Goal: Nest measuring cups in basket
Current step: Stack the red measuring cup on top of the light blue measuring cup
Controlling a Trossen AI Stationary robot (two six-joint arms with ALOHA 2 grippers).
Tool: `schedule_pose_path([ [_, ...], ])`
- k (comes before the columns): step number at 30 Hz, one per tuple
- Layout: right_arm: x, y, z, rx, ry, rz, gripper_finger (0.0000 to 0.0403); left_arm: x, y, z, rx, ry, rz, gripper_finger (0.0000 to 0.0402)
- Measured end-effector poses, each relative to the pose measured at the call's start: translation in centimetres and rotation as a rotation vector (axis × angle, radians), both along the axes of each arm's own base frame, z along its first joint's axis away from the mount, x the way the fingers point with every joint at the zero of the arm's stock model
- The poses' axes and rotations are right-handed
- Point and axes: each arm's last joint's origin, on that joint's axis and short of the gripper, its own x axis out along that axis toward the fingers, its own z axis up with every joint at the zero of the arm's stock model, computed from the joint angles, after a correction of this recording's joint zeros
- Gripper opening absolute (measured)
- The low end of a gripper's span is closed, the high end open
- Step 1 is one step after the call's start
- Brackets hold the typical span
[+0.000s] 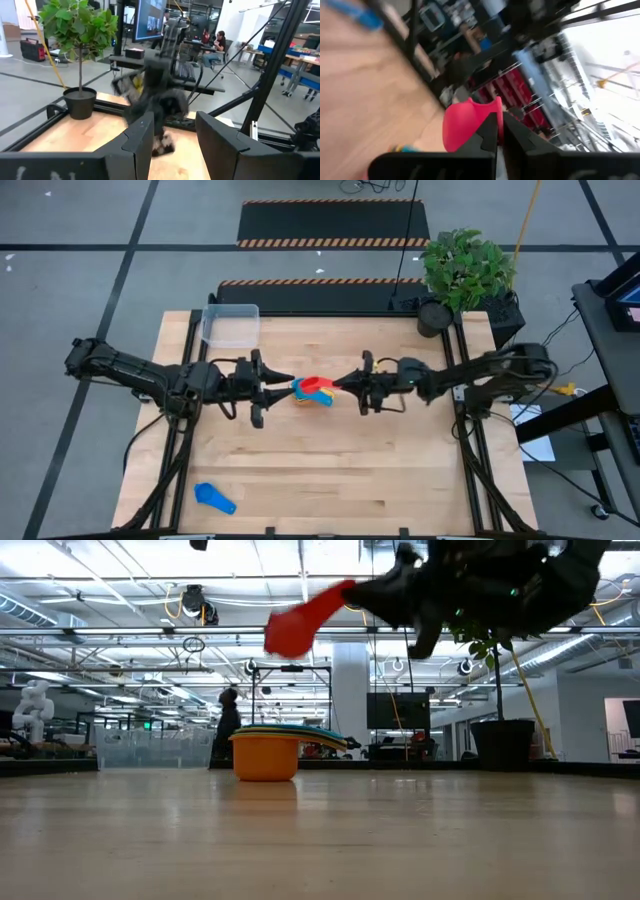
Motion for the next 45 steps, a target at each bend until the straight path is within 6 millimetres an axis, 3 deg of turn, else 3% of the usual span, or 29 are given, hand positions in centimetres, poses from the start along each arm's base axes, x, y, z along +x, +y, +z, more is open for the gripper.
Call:
schedule_pose_path([
  [4, 1.6, -0.5, -2.2, -0.044, 0.079, -0.015, 0.0000, 0.0, -0.1, 0.0, 0.005, -0.002, -0.006, 0.0147],
  [9, 3.2, -1.0, -3.4, -0.033, 0.099, -0.026, 0.0000, 0.0, -0.1, 0.0, 0.006, -0.004, -0.007, 0.0147],
  [21, 3.6, -2.4, -5.1, 0.099, 0.092, 0.032, 0.0000, 0.0, -0.1, 0.2, 0.015, -0.018, -0.009, 0.0148],
  [45, 4.0, -3.0, -4.7, 0.207, 0.086, 0.025, 0.0000, 0.0, -0.1, 0.3, 0.041, -0.030, -0.013, 0.0148],
])
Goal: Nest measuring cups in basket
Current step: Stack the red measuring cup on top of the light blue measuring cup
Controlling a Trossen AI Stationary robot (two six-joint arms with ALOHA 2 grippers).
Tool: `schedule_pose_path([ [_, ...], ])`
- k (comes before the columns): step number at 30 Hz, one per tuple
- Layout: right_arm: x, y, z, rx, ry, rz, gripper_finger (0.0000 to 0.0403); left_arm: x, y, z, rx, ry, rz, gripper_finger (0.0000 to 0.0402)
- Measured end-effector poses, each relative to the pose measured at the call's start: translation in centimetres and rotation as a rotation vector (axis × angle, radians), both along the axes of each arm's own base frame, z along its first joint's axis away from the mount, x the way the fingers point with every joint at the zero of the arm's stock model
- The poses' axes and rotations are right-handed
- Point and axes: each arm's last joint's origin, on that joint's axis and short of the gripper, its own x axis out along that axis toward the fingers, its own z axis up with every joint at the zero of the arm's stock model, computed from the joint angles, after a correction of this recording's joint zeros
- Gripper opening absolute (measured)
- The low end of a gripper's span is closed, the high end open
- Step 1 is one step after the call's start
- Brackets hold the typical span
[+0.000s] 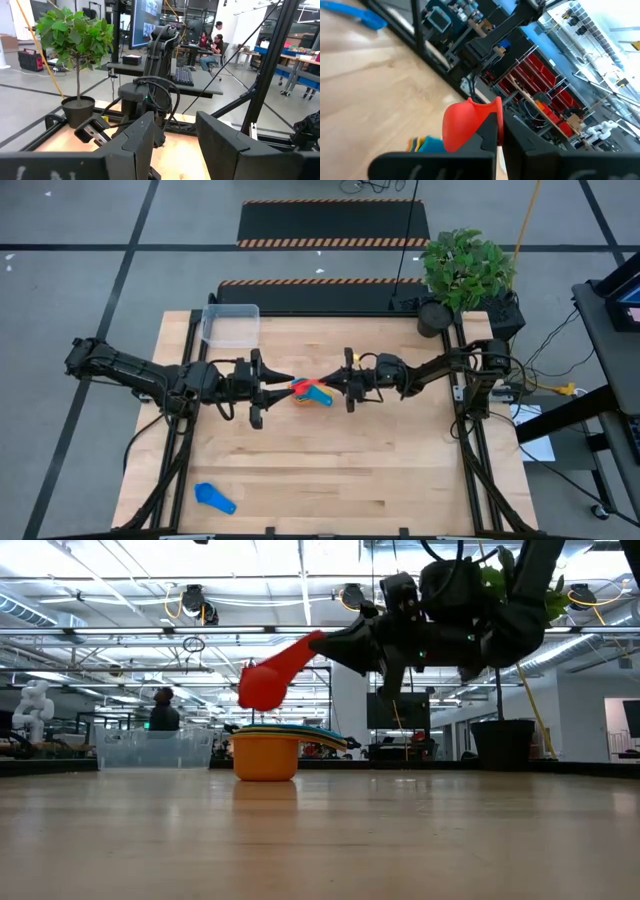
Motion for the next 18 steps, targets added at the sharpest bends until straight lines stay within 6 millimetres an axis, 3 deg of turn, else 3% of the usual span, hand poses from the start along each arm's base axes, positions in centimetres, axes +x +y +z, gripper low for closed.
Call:
schedule_pose_path([
  [6, 1.04, 0.27, 0.40, 0.027, 0.040, 0.012, 0.0000, 0.00, 0.00, 0.01, 0.001, -0.001, 0.000, 0.0147],
  [18, 1.06, -0.15, 0.15, 0.032, 0.073, -0.001, 0.0000, 0.00, 0.00, 0.00, 0.003, 0.000, 0.000, 0.0147],
])
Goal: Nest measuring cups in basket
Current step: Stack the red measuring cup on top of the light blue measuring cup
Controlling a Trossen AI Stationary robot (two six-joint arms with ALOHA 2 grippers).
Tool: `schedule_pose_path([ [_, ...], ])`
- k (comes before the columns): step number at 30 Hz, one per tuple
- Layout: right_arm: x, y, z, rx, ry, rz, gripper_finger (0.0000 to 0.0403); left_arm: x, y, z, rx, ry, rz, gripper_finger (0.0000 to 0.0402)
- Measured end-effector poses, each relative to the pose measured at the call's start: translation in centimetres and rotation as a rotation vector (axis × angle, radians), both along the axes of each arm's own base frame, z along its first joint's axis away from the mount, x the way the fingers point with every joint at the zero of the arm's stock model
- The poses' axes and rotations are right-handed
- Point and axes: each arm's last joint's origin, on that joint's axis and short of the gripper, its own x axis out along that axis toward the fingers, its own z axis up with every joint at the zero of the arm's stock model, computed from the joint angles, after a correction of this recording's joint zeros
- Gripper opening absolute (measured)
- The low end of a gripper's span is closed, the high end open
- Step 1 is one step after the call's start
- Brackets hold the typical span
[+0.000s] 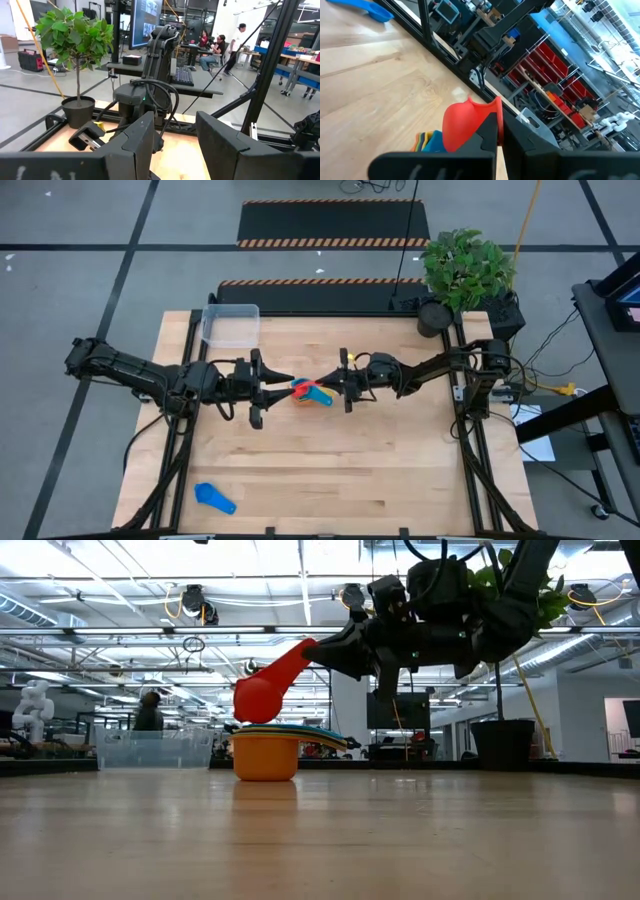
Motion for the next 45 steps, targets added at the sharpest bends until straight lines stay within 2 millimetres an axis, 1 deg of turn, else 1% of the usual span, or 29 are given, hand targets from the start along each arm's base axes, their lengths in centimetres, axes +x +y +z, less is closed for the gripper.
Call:
schedule_pose_path([
  [14, -0.03, -0.11, -0.19, 0.002, 0.019, -0.004, 0.0002, 0.00, 0.00, 0.00, 0.000, 0.000, 0.000, 0.0148],
  [35, -0.07, -0.10, -0.58, -0.014, 0.057, 0.000, 0.0043, 0.00, 0.00, 0.00, -0.001, 0.000, 0.000, 0.0147],
  [45, -0.09, -0.09, -0.73, -0.013, 0.073, 0.001, 0.0078, 0.00, -0.01, -0.04, -0.005, 0.004, -0.001, 0.0147],
])
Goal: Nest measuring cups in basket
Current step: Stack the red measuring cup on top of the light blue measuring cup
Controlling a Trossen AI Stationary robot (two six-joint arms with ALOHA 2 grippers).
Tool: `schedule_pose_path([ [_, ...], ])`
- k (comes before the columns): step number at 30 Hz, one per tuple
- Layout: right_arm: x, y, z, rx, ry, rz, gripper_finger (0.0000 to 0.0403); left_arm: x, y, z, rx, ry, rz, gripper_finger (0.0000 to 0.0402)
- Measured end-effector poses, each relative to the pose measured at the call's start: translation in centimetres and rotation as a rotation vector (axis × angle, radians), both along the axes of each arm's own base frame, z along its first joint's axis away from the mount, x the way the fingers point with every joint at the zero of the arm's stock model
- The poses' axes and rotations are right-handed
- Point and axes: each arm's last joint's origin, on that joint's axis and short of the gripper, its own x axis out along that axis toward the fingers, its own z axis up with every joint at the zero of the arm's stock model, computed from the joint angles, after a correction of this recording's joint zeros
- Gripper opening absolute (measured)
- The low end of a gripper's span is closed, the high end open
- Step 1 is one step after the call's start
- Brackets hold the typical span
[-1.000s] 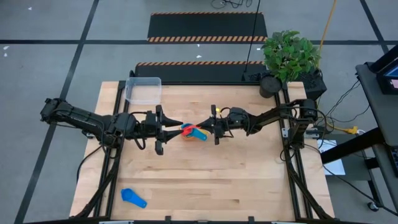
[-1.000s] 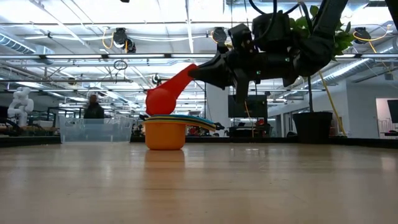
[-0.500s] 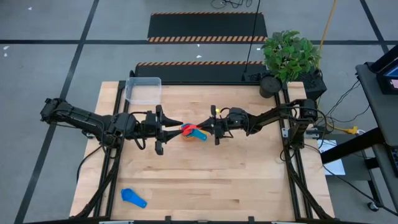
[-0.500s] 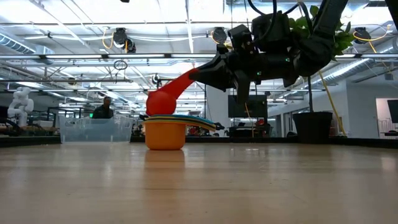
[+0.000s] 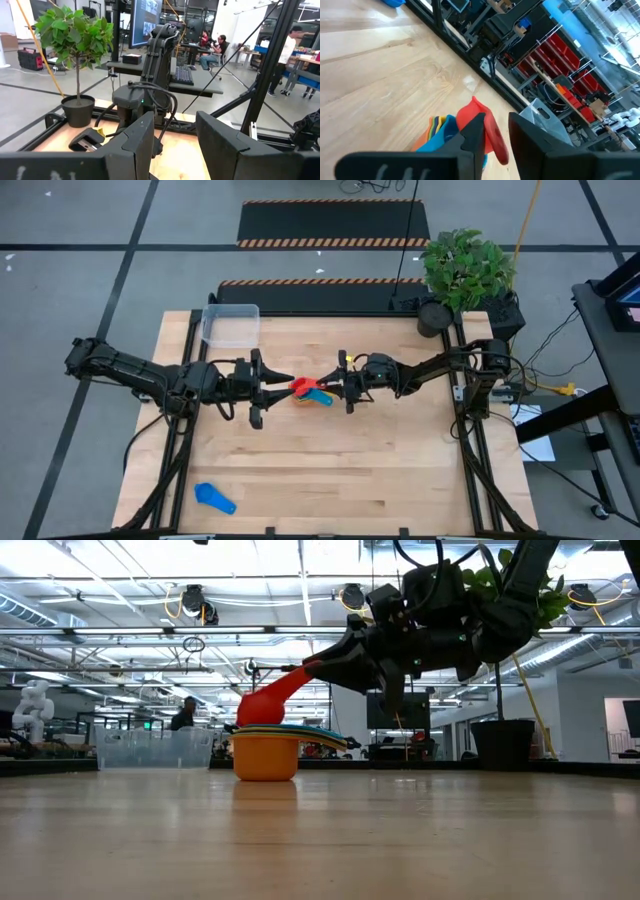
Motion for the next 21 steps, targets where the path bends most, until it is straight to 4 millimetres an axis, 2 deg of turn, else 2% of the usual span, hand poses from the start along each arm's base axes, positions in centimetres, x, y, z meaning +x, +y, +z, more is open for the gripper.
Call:
schedule_pose_path([
  [12, -0.1, -0.4, -0.2, 0.054, 0.024, 0.045, 0.0133, 0.0, 0.0, 0.0, 0.001, 0.001, -0.001, 0.0147],
  [21, -0.5, -1.8, -0.3, 0.342, 0.068, 0.064, 0.0177, 0.0, -0.2, 0.0, 0.001, 0.000, -0.007, 0.0147],
])
